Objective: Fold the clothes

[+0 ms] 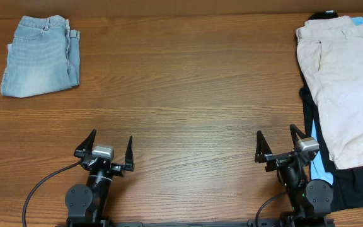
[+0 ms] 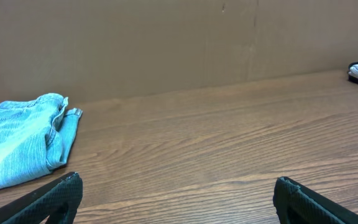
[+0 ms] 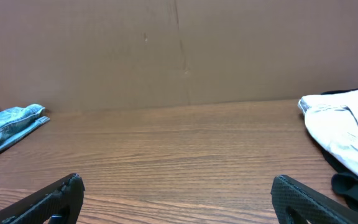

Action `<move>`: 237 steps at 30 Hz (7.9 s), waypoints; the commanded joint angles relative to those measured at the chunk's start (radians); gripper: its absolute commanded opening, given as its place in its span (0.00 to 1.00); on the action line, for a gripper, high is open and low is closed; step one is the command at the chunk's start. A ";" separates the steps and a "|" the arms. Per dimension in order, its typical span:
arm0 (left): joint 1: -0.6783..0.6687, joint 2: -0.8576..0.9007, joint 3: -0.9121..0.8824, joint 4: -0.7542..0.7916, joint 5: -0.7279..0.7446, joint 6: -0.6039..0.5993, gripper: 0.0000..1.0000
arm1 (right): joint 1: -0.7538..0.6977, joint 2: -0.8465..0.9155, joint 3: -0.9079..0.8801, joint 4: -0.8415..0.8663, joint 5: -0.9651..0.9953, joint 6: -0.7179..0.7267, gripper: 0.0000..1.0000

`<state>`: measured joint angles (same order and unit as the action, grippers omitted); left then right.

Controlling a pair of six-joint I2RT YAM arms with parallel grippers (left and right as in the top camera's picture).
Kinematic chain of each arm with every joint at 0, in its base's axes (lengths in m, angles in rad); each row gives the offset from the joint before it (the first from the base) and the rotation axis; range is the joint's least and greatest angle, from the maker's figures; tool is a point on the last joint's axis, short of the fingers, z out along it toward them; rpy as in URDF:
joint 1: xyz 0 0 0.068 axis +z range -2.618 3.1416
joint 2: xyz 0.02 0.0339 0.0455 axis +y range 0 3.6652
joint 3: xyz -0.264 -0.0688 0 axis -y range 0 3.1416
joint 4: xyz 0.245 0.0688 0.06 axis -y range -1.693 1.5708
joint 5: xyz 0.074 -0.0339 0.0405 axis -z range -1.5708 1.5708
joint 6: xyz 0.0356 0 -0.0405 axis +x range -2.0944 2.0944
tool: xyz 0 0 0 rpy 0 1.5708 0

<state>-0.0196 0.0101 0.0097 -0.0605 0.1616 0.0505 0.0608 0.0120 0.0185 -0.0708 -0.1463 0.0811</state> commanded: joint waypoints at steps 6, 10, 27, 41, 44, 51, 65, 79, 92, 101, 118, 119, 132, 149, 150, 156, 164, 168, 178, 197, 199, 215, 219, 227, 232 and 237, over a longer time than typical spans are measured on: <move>-0.004 -0.005 -0.005 0.001 0.015 -0.006 1.00 | 0.006 -0.009 -0.011 0.005 0.003 -0.003 1.00; -0.004 -0.005 -0.005 0.004 0.016 -0.006 1.00 | 0.006 -0.009 -0.011 0.005 0.003 -0.003 1.00; -0.002 0.021 0.095 0.125 0.061 -0.168 1.00 | 0.002 -0.009 0.097 0.048 0.043 -0.003 1.00; -0.003 0.726 0.808 -0.171 0.115 -0.161 1.00 | -0.011 0.475 0.811 -0.310 0.057 -0.023 1.00; -0.013 0.900 1.025 -0.267 0.127 -0.163 1.00 | -0.011 0.673 1.036 -0.463 0.053 -0.053 1.00; -0.014 1.239 1.497 -0.484 0.087 -0.171 1.00 | -0.012 1.216 1.616 -0.824 -0.014 -0.053 1.00; -0.011 1.541 1.551 -0.502 0.365 -0.171 0.96 | -0.294 1.661 1.868 -0.947 0.151 0.140 1.00; -0.047 1.770 1.551 -0.507 0.291 -0.163 1.00 | -0.705 2.083 1.865 -0.940 0.094 -0.061 0.96; -0.127 1.883 1.551 -0.482 0.208 -0.165 1.00 | -0.761 2.290 1.848 -0.831 -0.200 -0.167 0.76; -0.126 1.880 1.551 -0.489 0.209 -0.224 0.92 | -0.763 2.307 1.847 -0.814 -0.316 -0.164 0.18; -0.116 1.783 1.579 -0.584 0.193 -0.139 1.00 | -0.577 1.899 1.914 -1.141 -0.229 -0.111 0.12; -0.116 1.777 1.579 -0.597 0.193 -0.130 1.00 | -0.554 1.886 1.914 -1.159 -0.198 -0.111 0.12; -0.052 1.752 1.579 -0.696 0.198 -0.124 1.00 | -0.058 1.879 1.892 -1.340 0.130 0.069 0.11; -0.093 1.788 1.579 -0.779 0.192 -0.023 1.00 | -0.776 1.971 1.794 -1.117 -0.262 -0.116 0.84; -0.093 1.793 1.579 -0.785 0.181 -0.023 1.00 | -0.795 1.996 1.781 -1.100 -0.293 -0.114 0.82; -0.093 1.796 1.579 -0.796 0.142 -0.023 1.00 | -0.822 2.142 1.761 -1.033 -0.327 -0.083 0.77; -0.093 1.796 1.579 -0.780 0.142 -0.020 1.00 | -0.808 2.156 1.761 -1.039 -0.420 -0.085 0.13; -0.093 1.796 1.579 -0.771 0.146 -0.031 0.98 | -0.743 2.049 1.764 -1.093 -0.489 -0.136 0.04; -0.090 1.796 1.579 -0.768 0.145 -0.031 0.99 | -0.198 1.690 1.764 -1.278 -0.413 -0.156 0.04; -0.093 1.799 1.608 -0.772 0.089 0.059 0.98 | 0.298 1.685 1.766 -1.360 0.040 0.088 0.72; -0.138 1.802 1.608 -0.753 0.065 0.068 1.00 | 0.258 1.686 1.744 -1.332 0.041 0.095 0.75; -0.289 1.809 1.608 -0.744 0.045 0.065 0.98 | 0.146 1.687 1.068 -0.889 -0.040 0.107 0.71; -0.329 1.809 1.608 -0.747 0.045 0.035 0.98 | 0.146 1.687 0.966 -0.798 -0.015 0.126 0.69; -0.403 1.827 1.563 -0.864 0.079 -0.051 0.86 | 0.126 1.676 0.948 -0.721 -0.003 0.182 0.71; -0.477 1.875 1.467 -0.877 0.090 -0.200 0.79 | 0.083 1.655 1.125 -0.815 -0.042 0.156 0.72; -0.495 1.883 1.397 -0.903 0.054 -0.298 0.71 | 0.072 1.654 1.252 -0.895 -0.026 0.124 0.73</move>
<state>-0.5125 1.8854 1.4479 -0.9470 0.2306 -0.1337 0.1425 1.6997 1.2022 -0.9455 -0.1761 0.2279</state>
